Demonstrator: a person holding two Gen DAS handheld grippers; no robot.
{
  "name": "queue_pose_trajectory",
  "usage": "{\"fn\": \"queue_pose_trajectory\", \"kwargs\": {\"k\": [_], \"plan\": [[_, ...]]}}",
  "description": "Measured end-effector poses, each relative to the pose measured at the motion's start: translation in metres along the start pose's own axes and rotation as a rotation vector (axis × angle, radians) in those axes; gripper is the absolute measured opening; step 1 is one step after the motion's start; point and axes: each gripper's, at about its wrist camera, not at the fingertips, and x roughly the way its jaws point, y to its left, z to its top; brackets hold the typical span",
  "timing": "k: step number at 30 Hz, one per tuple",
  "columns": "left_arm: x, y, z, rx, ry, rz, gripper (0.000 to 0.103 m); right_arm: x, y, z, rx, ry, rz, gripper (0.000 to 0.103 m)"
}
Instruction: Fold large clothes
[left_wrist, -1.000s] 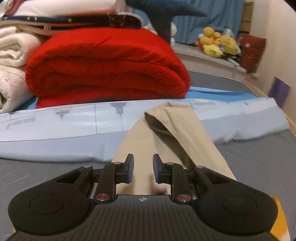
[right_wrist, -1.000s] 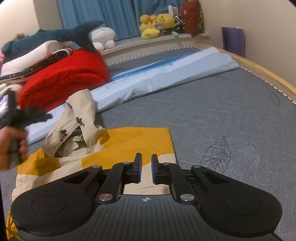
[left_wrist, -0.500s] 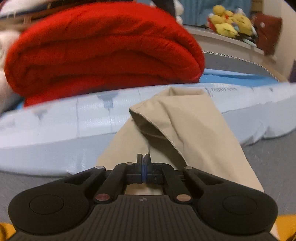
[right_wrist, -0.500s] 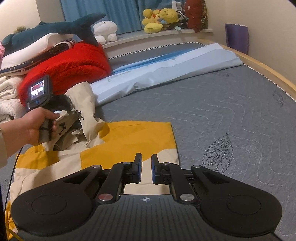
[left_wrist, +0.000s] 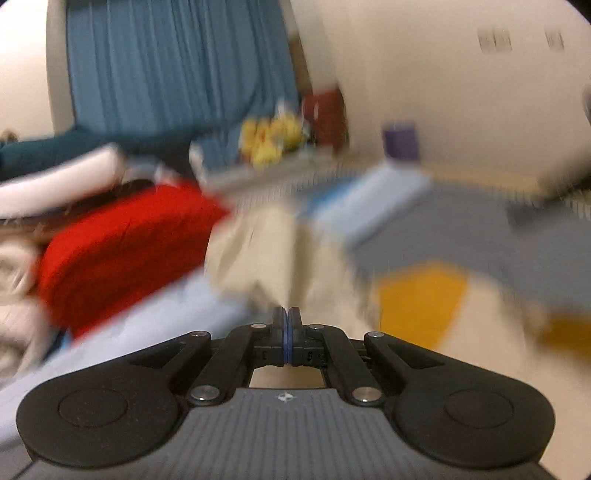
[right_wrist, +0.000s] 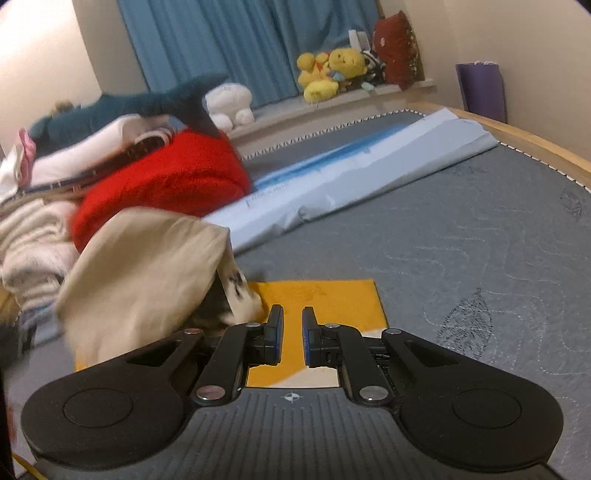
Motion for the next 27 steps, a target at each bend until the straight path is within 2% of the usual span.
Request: {"fn": "queue_pose_trajectory", "kwargs": {"k": [3,4,6,8,10,11,15,19,23,25,27], "plan": [[-0.026,0.01,-0.046,-0.108,0.185,0.074,0.0,-0.001,-0.001,0.001,0.033,-0.003,0.024,0.011],[-0.035,0.013,-0.05,-0.155,0.209,0.103,0.001,-0.001,0.0,0.001,0.037,0.0,0.032,0.011],[-0.047,0.019,-0.042,-0.267,0.182,0.128,0.008,0.0,0.003,-0.001,0.04,0.006,0.047,0.012],[-0.045,0.024,-0.028,-0.386,0.166,0.112,0.031,0.002,0.005,-0.002,0.053,0.019,0.07,0.018],[-0.028,0.025,-0.012,-0.543,0.194,0.085,0.07,0.005,0.004,-0.003,0.084,0.04,0.096,0.024],[-0.02,0.028,-0.007,-0.627,0.215,0.07,0.076,0.006,0.002,-0.004,0.104,0.052,0.11,0.028],[0.005,0.052,-0.019,-1.051,0.279,-0.014,0.078,0.014,-0.003,-0.008,0.185,0.106,0.152,0.037],[0.016,0.077,-0.052,-1.383,0.292,-0.021,0.078,0.026,-0.002,-0.015,0.267,0.177,0.199,0.043],[0.042,0.09,-0.092,-1.65,0.334,-0.054,0.078,0.043,-0.002,-0.029,0.409,0.291,0.278,0.052],[0.056,0.093,-0.104,-1.734,0.355,-0.08,0.078,0.056,-0.005,-0.04,0.519,0.358,0.306,0.054],[0.063,0.096,-0.108,-1.768,0.335,-0.106,0.078,0.069,-0.006,-0.051,0.605,0.41,0.315,0.054]]}}
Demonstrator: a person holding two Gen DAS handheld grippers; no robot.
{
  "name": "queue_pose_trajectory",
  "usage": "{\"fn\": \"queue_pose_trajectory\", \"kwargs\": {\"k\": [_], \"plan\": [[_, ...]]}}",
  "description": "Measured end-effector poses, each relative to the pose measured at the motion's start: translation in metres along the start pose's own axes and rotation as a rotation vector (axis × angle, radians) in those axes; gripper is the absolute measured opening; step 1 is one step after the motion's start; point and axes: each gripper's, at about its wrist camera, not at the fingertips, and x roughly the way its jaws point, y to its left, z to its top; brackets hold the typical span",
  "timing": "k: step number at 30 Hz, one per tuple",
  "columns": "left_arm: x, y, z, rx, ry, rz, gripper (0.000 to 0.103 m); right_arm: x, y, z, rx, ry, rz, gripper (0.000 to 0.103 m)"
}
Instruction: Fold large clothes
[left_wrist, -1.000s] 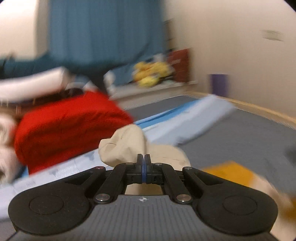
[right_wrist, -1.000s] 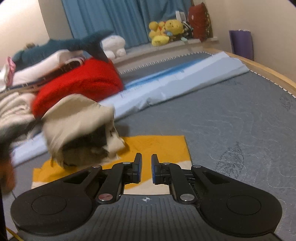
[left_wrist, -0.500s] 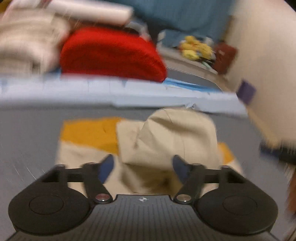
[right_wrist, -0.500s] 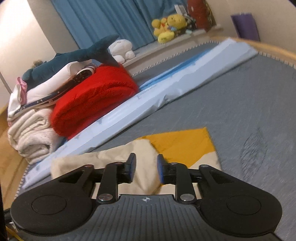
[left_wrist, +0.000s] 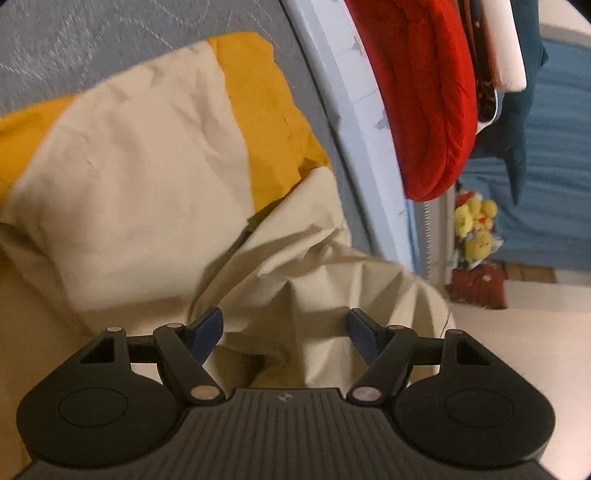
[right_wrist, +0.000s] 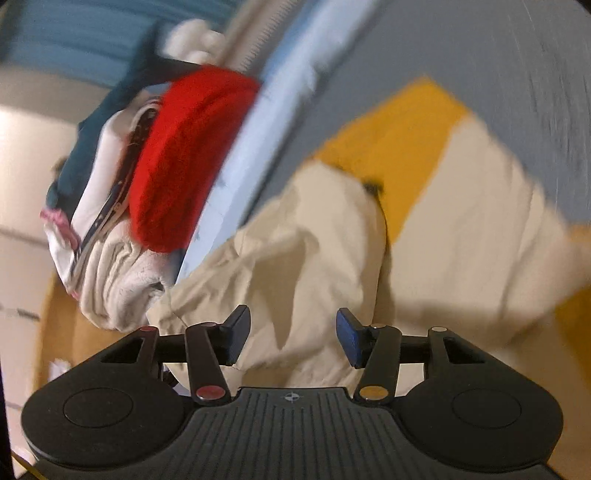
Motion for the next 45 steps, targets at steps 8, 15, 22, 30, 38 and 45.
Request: {"fn": "queue_pose_trajectory", "kwargs": {"k": [8,15,22,30,38,45], "plan": [[0.019,0.016,0.02,-0.042,0.013,-0.002,0.071,0.039,-0.022,-0.001,0.156,-0.005,-0.046,0.055],[0.017,-0.029,0.037,0.139,-0.024,-0.039,0.005,0.046,-0.02,0.005,0.11,-0.07,-0.001,0.001],[-0.033,-0.044,0.027,0.547,-0.149,-0.183,0.005,-0.001,-0.012,0.0,0.041,-0.271,0.212,0.0],[0.016,0.06,0.016,0.478,0.066,0.252,0.002,0.025,-0.059,-0.016,0.006,-0.04,-0.309,0.001],[-0.052,-0.047,-0.027,0.761,-0.16,0.266,0.023,-0.014,-0.001,-0.013,-0.189,-0.262,-0.362,0.039],[-0.065,-0.089,-0.093,0.973,-0.24,0.18,0.037,0.0,0.045,-0.025,-0.355,-0.225,0.012,0.047]]}}
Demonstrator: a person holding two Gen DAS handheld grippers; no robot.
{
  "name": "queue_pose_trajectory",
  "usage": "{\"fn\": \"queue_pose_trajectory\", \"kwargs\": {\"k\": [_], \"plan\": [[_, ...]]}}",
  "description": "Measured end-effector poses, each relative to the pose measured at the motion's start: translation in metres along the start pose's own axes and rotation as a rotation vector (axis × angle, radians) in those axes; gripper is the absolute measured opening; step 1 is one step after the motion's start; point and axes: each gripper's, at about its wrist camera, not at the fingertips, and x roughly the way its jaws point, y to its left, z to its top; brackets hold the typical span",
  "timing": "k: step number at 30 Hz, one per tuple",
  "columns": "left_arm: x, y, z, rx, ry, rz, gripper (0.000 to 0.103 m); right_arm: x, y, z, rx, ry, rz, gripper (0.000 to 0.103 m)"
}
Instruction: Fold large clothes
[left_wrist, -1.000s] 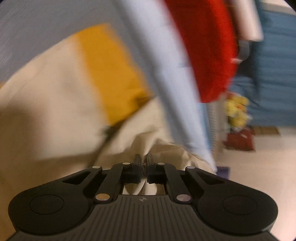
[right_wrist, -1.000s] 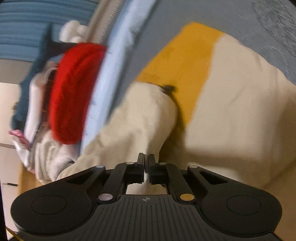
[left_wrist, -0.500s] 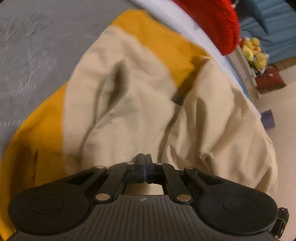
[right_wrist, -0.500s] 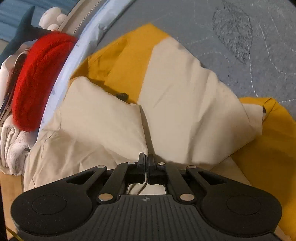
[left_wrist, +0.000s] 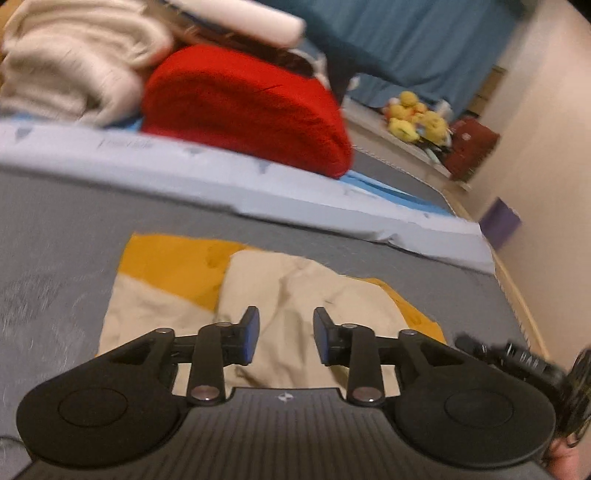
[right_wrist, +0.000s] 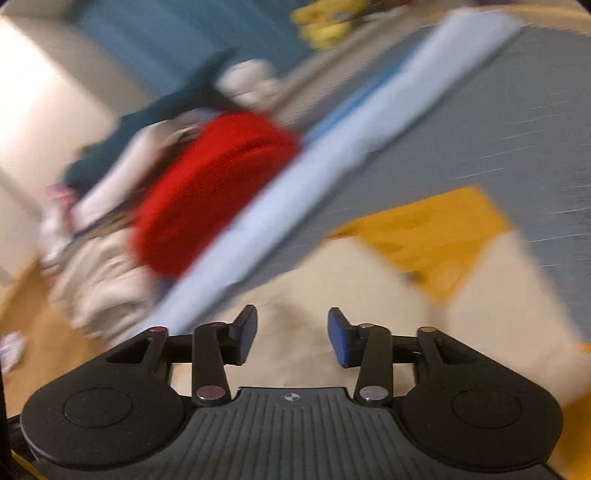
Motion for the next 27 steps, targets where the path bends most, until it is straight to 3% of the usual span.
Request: {"fn": "queue_pose_trajectory", "kwargs": {"k": [2,5,11,16,22,25,27], "plan": [[0.011,-0.012,-0.009,0.052,-0.025,-0.011,0.037,0.01,0.011,-0.007,-0.035,0.046,0.063,0.05],[0.027,-0.022,-0.028,0.107,-0.061,-0.029,0.037,0.024,0.015,-0.023,-0.083,0.144,0.052,0.05],[0.089,-0.015,-0.052,0.126,0.055,-0.049,0.037,0.044,0.007,-0.05,-0.122,0.278,-0.077,0.05],[0.138,0.006,-0.083,0.049,0.254,0.041,0.036,0.052,-0.005,-0.068,-0.076,0.362,-0.157,0.05],[0.147,-0.003,-0.093,0.166,0.292,0.075,0.036,0.06,-0.006,-0.08,-0.118,0.399,-0.215,0.049],[0.146,0.002,-0.086,0.14,0.322,0.054,0.036,0.061,-0.001,-0.078,-0.13,0.42,-0.23,0.049],[0.138,0.005,-0.076,0.101,0.3,0.036,0.037,0.06,0.005,-0.071,-0.143,0.423,-0.218,0.049]]}}
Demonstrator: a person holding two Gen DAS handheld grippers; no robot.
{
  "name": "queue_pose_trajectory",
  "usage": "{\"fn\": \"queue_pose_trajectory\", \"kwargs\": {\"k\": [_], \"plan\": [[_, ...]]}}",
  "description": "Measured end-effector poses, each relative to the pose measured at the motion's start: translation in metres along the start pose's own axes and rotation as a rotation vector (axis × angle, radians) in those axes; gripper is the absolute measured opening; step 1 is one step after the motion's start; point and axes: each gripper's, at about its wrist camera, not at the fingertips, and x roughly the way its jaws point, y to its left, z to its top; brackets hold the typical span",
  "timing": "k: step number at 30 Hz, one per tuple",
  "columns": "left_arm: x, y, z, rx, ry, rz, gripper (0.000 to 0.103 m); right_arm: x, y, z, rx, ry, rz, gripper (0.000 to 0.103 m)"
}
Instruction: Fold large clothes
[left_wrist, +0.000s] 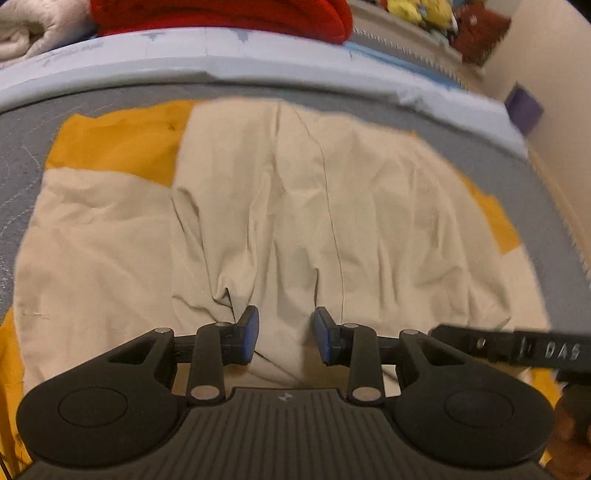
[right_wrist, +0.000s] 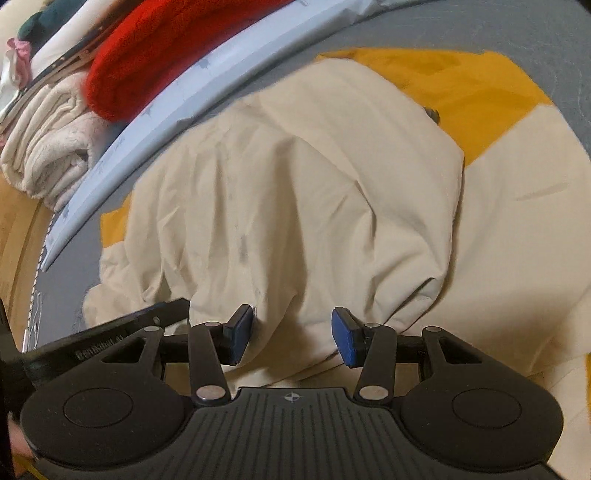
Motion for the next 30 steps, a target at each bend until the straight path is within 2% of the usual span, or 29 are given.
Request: {"fn": "queue_pose_trajectory", "kwargs": {"k": [5,7,9,12,15,18,20,21,22,24,26,27,28,29,30], "plan": [[-0.02,0.008,0.013,-0.031,-0.119,0.007,0.036,-0.022,0.01,0.019,-0.061,-0.13,0.055,0.049],[-0.014,0.013,0.009,-0.031,-0.094,0.056,0.033,-0.02,0.007,0.02,-0.055,-0.152,0.037,0.05],[0.001,0.019,0.003,-0.025,-0.022,0.148,0.026,-0.008,-0.002,0.018,-0.032,-0.114,-0.012,0.05],[0.002,0.025,0.003,-0.065,-0.015,0.135,0.02,0.011,-0.012,0.016,0.021,-0.052,-0.061,0.049],[-0.005,0.019,0.007,-0.032,-0.038,0.142,0.002,0.003,-0.003,0.018,-0.011,-0.07,-0.043,0.049],[-0.013,0.021,0.006,-0.024,-0.036,0.199,0.002,-0.009,-0.001,0.023,-0.018,-0.115,0.001,0.05],[-0.019,0.026,0.004,-0.04,-0.018,0.214,0.004,-0.011,-0.006,0.026,-0.009,-0.135,-0.016,0.05],[-0.021,0.025,0.006,-0.038,-0.016,0.221,0.009,-0.009,-0.01,0.028,0.004,-0.134,-0.044,0.05],[-0.027,0.021,0.006,-0.018,-0.039,0.231,0.01,-0.009,-0.014,0.027,0.023,-0.127,-0.075,0.049],[-0.041,0.007,0.007,0.041,-0.144,0.242,0.014,-0.006,-0.027,0.027,0.072,-0.099,-0.117,0.049],[-0.051,-0.007,0.006,0.076,-0.207,0.142,0.017,-0.005,-0.031,0.028,0.088,-0.091,-0.137,0.049],[-0.049,-0.013,0.004,0.09,-0.203,0.081,0.02,-0.004,-0.029,0.028,0.082,-0.091,-0.141,0.049],[-0.04,-0.017,0.001,0.106,-0.166,0.035,0.027,-0.005,-0.027,0.028,0.074,-0.091,-0.144,0.049],[-0.025,-0.019,-0.005,0.124,-0.085,0.013,0.033,-0.006,-0.027,0.029,0.069,-0.093,-0.145,0.049],[-0.008,-0.02,-0.011,0.139,0.006,0.025,0.041,-0.008,-0.025,0.03,0.069,-0.098,-0.142,0.049]]}}
